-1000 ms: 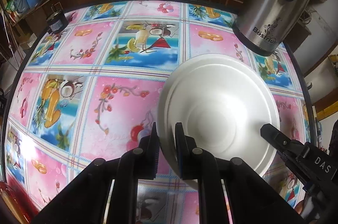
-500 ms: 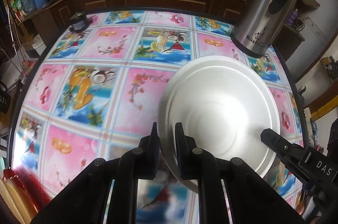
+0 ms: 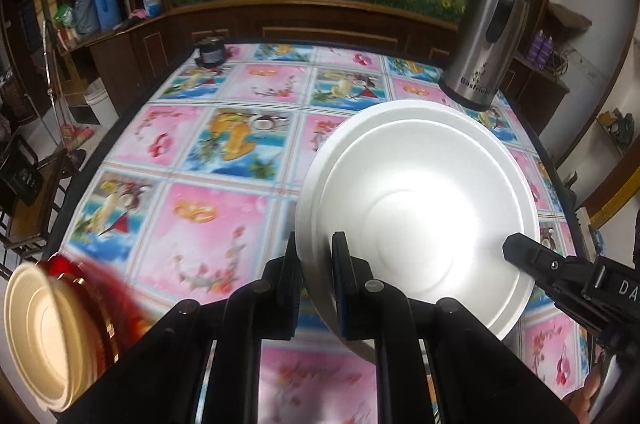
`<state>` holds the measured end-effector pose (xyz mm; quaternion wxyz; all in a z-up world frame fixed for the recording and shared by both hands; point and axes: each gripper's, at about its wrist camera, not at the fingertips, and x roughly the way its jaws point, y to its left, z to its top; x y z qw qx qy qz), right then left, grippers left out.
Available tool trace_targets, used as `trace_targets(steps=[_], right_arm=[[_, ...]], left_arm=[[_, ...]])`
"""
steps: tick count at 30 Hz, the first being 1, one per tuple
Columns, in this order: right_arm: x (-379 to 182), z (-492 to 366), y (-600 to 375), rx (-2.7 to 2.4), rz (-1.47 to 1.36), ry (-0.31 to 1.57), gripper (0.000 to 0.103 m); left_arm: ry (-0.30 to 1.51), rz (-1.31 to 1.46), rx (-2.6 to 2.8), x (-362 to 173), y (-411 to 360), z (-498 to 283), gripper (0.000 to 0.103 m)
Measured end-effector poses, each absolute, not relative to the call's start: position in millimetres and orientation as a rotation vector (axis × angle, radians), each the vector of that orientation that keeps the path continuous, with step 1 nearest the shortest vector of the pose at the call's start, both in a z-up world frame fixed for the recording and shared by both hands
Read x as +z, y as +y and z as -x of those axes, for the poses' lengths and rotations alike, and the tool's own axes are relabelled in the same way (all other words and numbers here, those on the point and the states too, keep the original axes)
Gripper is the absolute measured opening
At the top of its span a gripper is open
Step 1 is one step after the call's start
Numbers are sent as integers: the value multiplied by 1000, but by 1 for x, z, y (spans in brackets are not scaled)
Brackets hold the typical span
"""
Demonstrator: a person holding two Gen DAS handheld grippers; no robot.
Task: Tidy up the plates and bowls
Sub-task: 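Carry the white bowl in the left gripper over the red plate stack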
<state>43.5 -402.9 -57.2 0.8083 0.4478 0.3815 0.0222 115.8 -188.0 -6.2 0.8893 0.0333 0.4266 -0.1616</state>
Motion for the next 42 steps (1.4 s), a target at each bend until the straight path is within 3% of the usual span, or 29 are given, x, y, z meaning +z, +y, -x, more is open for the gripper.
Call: trace_targets(steps=[17,42], right_arm=[[10,-24,-283,193,-800,769,8],[20,-57,-135,368,-633,870,8]], left_arm=[[701,21,-218,33,-57,-63,13],[696,148,-52,19,63,-59,13]])
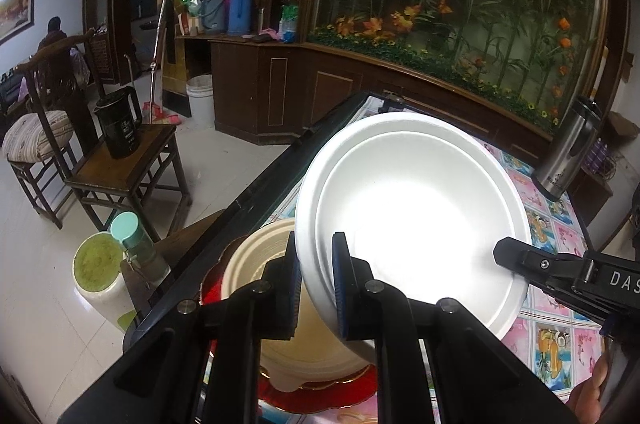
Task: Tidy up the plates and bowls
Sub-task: 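Carry the white bowl in the left gripper over the red plate stack, then lower the white bowl onto the top of the stack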
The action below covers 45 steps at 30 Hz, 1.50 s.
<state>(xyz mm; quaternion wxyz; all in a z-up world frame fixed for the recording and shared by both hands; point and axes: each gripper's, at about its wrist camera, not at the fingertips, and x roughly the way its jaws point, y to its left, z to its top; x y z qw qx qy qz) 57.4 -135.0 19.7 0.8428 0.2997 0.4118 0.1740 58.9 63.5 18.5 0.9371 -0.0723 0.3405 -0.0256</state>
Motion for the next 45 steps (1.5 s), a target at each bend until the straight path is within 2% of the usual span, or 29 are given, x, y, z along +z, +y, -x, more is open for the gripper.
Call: trace_targets(steps=[22,45], right_arm=[[-18,-78,-96,386,-608,990,8],[-36,-86,-78,412,-600,1054,8]], left_arm=[[790,191,-15,-16,92,-69,12],[830,203,17,-28,101,-68,12]])
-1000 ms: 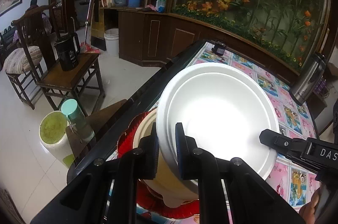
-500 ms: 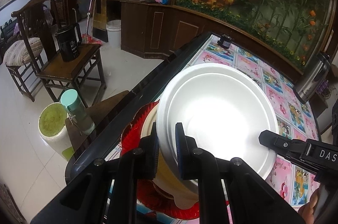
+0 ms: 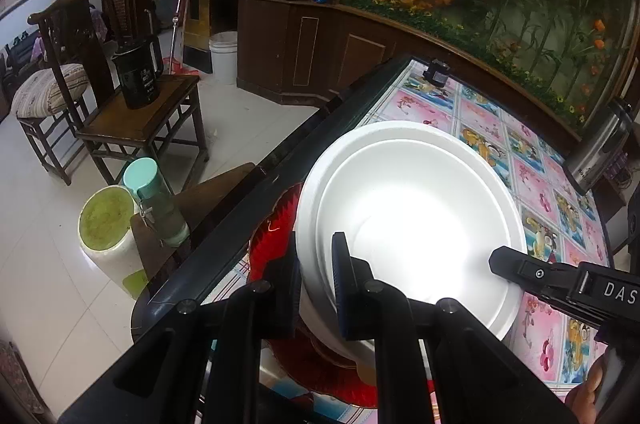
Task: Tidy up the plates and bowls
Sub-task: 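Lower the white bowl onto the top of the stack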
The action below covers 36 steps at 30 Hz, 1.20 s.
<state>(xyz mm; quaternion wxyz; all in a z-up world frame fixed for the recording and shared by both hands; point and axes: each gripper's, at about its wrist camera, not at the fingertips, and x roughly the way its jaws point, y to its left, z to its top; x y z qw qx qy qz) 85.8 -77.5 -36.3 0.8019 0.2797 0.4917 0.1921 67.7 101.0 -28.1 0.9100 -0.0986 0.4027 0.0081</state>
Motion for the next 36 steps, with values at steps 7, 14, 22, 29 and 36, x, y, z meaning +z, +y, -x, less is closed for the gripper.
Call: trace_targets(steps=[7,14,22,29,36], right_arm=[[-39,-86,-72,414,-592,1067,8],[-43,-89,-69,414,-596,1075,8],[-44,-89,-69,414,-596,1075,8],[-45,-90,-69,417,-609,1076,8],[-46,-91,-71,417,-622,1077,9]], left_arm=[[845,209,24,-33,105,-70,12],[850,208,24,-35,106,-71,12],[851,205,29,-38,106,-71,13],[854,202,29,-39,107,-71,13],[864,188,28,-42,108,-69,18]])
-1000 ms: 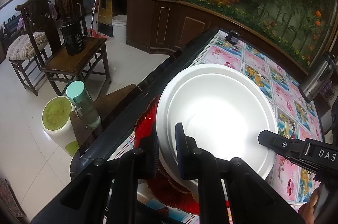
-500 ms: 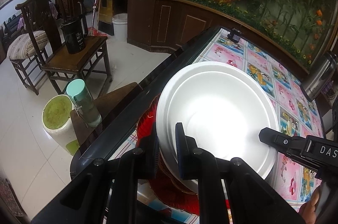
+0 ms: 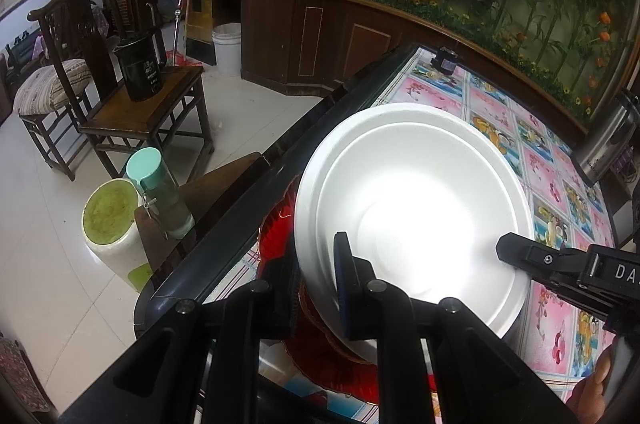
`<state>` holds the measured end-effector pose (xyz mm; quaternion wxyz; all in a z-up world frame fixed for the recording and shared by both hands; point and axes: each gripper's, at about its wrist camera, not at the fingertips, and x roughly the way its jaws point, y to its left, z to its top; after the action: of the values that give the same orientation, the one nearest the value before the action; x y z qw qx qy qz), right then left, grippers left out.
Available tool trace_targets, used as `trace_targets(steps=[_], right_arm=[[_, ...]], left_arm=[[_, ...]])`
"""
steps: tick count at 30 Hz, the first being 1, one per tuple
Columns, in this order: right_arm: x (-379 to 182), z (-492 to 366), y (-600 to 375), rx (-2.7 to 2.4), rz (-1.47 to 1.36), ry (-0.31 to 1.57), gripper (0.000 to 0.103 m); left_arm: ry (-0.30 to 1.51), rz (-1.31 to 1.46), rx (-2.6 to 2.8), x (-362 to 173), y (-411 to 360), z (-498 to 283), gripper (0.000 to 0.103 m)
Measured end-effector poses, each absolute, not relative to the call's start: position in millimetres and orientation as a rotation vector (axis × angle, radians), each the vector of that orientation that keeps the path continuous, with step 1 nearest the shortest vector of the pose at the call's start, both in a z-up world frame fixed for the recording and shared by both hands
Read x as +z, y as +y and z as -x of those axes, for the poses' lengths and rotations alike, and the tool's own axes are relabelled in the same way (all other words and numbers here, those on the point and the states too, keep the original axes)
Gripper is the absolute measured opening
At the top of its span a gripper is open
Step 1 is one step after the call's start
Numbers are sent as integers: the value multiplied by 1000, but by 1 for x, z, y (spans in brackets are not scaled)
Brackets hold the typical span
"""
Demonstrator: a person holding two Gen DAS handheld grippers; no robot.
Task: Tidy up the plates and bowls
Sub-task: 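Lower the white bowl onto the top of the stack, then open the left gripper to release the white bowl rim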
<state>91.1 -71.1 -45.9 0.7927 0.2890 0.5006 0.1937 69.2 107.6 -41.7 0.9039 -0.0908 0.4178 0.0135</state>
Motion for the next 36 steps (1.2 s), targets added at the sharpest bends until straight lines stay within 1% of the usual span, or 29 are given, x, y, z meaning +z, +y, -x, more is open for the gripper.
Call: trace_targets(steps=[5,10,12,13,14,15,19,27,30,32,36], right_arm=[[-41,-89,-70,397,-574,1056,9],[-34,-84,-72,389,-553,1025,14],[-34,-84,-72,397,-550,1020,17],[-34,-84,-72,397,-545,1019,20],[-33,-84,-70,387,-525,1016,25],[-33,-84,-67,368,-489,1015,28],[-32,-81,-59,352,-429,1000,28],[-7,-68,-62,325,-331,865,28],[-6,-66,-69,328,-351,837,31],[-8,-65,-73,327,-360,827,38],[-13,-62,-83,336,-385,807,39]], left_arm=[[831,139,59,-38,105,-63,44],[780,78,96,-31,101,-57,53],[760,50,119,-29,100,-55,55],[754,42,126,-29,100,-55,56],[750,36,134,-29,100,-54,56],[746,32,140,-28,101,-54,56],[741,21,164,-28,104,-53,57],[733,21,203,-27,112,-53,57],[725,23,212,-25,113,-50,63],[719,19,217,-23,112,-49,64],[703,22,219,-20,109,-46,70]])
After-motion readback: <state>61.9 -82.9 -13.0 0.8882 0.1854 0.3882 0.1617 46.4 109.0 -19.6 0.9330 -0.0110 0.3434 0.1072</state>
